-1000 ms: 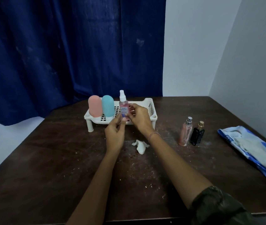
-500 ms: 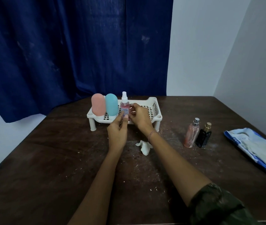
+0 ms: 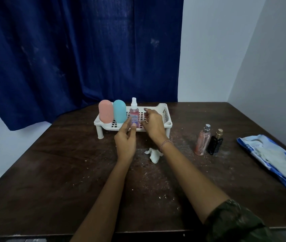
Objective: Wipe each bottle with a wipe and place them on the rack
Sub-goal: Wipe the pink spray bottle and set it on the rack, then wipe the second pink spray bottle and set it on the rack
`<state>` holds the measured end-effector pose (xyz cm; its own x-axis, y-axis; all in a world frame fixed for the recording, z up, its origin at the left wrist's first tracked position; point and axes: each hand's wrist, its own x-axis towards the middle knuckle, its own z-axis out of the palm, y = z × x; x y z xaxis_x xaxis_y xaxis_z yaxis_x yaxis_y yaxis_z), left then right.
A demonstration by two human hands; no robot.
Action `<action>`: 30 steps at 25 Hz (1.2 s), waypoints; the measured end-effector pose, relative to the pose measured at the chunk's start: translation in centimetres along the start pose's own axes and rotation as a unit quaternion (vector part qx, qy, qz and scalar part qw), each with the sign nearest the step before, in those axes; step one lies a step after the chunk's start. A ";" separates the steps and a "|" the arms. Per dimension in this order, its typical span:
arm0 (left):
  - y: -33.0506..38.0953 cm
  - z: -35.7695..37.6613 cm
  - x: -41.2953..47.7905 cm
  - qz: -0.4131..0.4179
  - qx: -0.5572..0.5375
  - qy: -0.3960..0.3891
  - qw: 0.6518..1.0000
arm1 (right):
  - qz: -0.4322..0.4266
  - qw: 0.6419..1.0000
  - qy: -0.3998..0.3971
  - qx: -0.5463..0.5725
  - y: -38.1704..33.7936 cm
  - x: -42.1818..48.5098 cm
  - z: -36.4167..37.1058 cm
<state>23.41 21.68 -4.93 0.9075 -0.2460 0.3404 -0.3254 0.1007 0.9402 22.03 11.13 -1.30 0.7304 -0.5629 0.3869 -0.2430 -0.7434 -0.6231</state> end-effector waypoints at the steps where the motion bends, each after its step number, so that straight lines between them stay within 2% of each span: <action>1: 0.3 0.1 -0.1 -0.006 -0.007 0.006 1.000 | 0.002 1.000 0.018 0.007 -0.2 -0.4 -0.6; 5: 2.1 1.3 -0.8 -0.019 -0.044 0.012 0.999 | -0.005 0.996 0.068 0.052 -0.5 -2.6 -3.1; 12: 4.4 5.2 -2.9 0.019 -0.020 -0.052 0.998 | -0.027 0.988 0.130 0.078 0.6 -4.7 -8.3; 19: 6.5 9.7 -4.8 0.050 0.027 -0.120 0.991 | -0.052 0.978 0.197 -0.033 3.5 -6.4 -13.7; 21: 6.6 11.0 -5.2 0.046 0.049 -0.149 0.987 | -0.039 0.978 0.189 -0.080 4.5 -6.8 -14.7; 25: 6.3 12.7 -5.4 0.028 0.122 -0.241 0.962 | -0.016 0.981 0.106 -0.163 5.9 -8.2 -15.2; 30: 6.1 12.7 -5.5 0.018 0.142 -0.264 0.954 | 0.027 0.990 0.098 -0.098 6.6 -8.4 -15.0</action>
<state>13.05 11.39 -0.90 0.6587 -0.7060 0.2603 -0.4806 -0.1285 0.8675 4.73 5.58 1.53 0.5796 -0.6483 0.4937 -0.4110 -0.7558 -0.5098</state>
